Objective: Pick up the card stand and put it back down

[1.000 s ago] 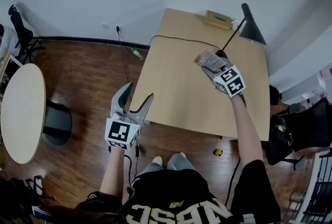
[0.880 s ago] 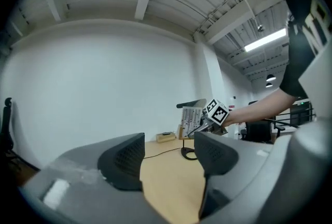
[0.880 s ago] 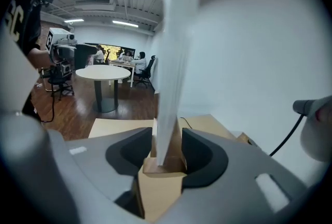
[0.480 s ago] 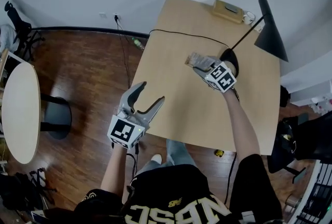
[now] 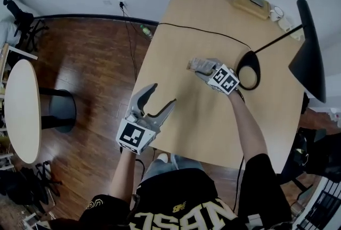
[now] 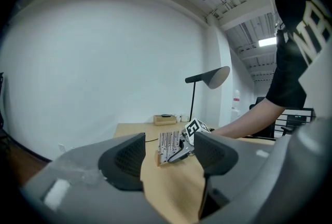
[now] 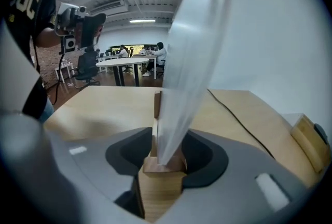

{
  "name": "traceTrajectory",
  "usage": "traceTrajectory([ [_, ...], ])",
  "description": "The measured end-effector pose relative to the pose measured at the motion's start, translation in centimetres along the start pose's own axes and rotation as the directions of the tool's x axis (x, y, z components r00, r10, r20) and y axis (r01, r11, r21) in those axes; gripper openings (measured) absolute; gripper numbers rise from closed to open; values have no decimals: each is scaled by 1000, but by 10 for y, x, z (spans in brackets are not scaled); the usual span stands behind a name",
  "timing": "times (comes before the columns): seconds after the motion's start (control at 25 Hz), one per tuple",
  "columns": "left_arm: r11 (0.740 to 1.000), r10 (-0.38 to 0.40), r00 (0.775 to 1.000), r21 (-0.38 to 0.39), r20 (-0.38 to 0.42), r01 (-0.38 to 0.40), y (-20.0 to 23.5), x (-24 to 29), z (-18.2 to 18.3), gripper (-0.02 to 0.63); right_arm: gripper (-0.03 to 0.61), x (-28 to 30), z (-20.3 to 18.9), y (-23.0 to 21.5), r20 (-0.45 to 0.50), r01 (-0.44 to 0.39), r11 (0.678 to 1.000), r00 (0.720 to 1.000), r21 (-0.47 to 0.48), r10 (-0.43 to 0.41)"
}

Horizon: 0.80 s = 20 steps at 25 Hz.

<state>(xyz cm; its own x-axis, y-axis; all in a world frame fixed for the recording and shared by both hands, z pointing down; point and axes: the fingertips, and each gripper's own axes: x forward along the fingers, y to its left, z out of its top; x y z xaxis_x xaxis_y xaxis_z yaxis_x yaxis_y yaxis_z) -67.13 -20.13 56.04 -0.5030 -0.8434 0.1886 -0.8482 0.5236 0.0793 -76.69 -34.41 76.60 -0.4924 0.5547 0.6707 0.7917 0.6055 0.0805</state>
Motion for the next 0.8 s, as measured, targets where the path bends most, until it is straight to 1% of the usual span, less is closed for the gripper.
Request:
traceTrajectory([
  [0.24,1000,13,999,-3,-41,-14,24,8,-19,299,186,36,-3,15,-32,-124,991,992,-52,123],
  [0.32,1000,7,999,-13,-44,-7,26,11,-22,299,187,41,-4,19,-40,-144,988,989,-60,142],
  [0.36,1000,2,999,-14,-46,-2,26,12,-23,299,188,43,-3,18,-34,-140,989,990,-50,139],
  [0.44,1000,-15,998,5,-59,16,23,12,-26,299,193,41,-3,14,-14,-102,995,995,-14,102],
  [0.48,999,-26,997,21,-68,27,21,11,-27,299,217,38,-5,11,-7,-72,997,997,6,72],
  [0.52,999,-34,997,31,-73,36,19,9,-28,299,270,34,-9,8,-5,-39,999,999,25,39],
  [0.6,998,-44,996,30,-72,46,16,3,-25,299,322,20,-13,6,-17,27,998,1000,54,-26],
  [0.72,998,-60,997,5,-51,60,8,-14,-15,299,350,-18,-4,21,-17,122,990,992,76,-121],
  [0.8,997,-79,997,16,-12,79,-3,-29,-6,299,357,-53,17,38,26,190,979,981,78,-193],
])
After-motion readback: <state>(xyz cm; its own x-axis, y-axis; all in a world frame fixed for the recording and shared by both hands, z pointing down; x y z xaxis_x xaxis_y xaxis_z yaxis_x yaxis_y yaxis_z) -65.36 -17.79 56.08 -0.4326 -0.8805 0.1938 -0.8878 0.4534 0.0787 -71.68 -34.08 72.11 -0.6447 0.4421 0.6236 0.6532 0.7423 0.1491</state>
